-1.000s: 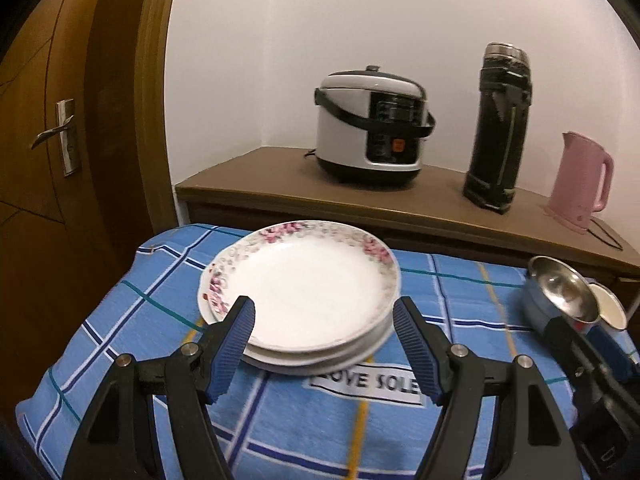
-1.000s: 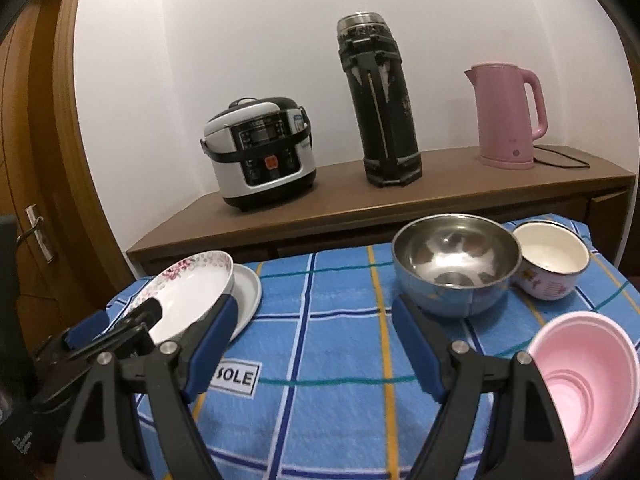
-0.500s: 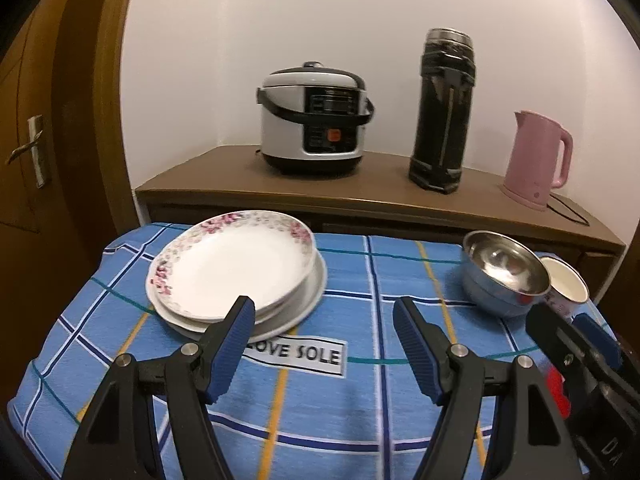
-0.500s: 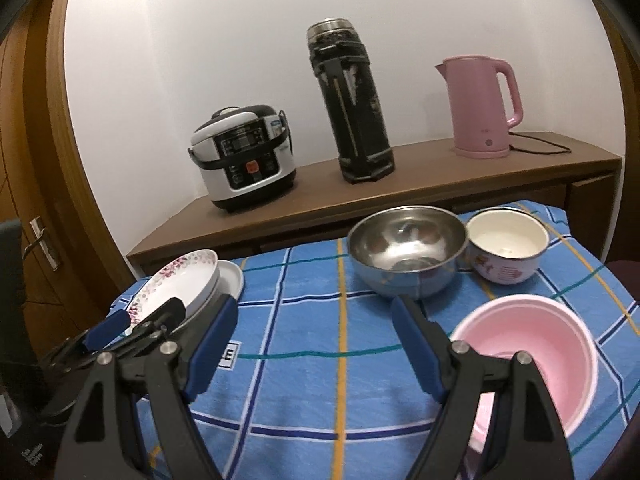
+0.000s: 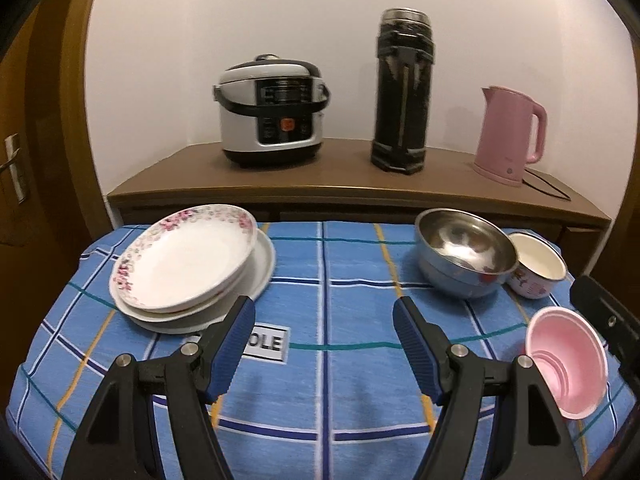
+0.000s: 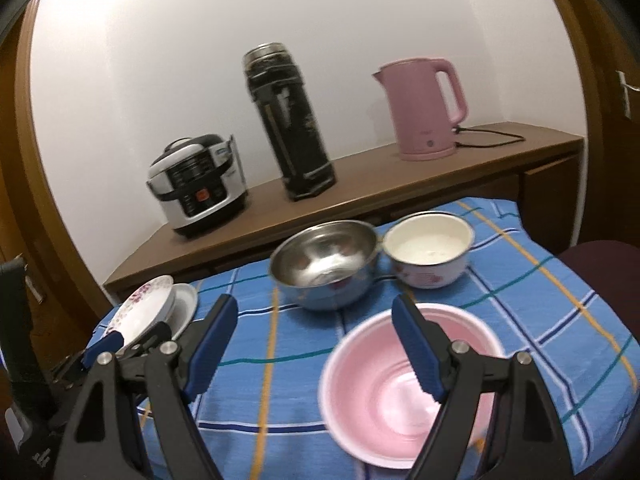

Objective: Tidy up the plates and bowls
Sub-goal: 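Withdraw the left tool from the stack while moving the right tool toward the pink bowl, then close the right tool on the rim of the pink plastic bowl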

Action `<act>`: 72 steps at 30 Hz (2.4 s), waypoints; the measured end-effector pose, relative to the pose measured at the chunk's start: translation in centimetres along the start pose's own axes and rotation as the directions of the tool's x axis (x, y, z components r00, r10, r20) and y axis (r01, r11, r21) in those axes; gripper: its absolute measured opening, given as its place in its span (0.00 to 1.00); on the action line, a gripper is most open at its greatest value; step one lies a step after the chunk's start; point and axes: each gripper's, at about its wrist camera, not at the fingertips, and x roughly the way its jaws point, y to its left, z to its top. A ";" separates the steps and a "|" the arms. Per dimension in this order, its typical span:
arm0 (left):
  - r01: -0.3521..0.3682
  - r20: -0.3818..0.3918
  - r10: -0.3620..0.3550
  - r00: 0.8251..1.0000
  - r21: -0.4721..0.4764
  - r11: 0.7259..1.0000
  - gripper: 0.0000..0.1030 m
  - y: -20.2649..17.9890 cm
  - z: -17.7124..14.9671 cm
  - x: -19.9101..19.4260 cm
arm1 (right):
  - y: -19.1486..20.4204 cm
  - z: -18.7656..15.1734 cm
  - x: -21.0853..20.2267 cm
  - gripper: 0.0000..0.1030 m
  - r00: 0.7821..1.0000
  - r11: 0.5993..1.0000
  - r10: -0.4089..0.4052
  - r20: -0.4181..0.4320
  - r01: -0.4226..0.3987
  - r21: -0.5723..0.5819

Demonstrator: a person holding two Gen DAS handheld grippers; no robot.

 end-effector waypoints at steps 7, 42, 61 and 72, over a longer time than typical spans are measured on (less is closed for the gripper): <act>0.082 0.003 -0.082 0.997 0.057 0.995 0.71 -2.7 -0.2 -0.4 | -5.1 0.7 -2.3 0.65 0.996 0.995 -0.089 0.026 0.087 0.054; 0.241 -0.195 -0.219 0.956 0.100 0.965 0.67 -10.7 -1.7 2.4 | -9.2 -2.0 -1.1 0.43 0.992 0.998 -0.046 -0.119 0.051 0.038; 0.249 -0.233 -0.214 0.948 0.131 0.960 0.39 -11.7 -2.6 3.0 | -8.9 -2.7 0.1 0.27 0.985 0.999 -0.026 -0.173 0.032 0.032; 0.301 -0.248 -0.269 0.931 0.102 0.948 0.11 -12.0 -2.7 3.1 | -8.5 -2.4 0.3 0.16 0.982 0.999 0.015 -0.191 -0.005 0.051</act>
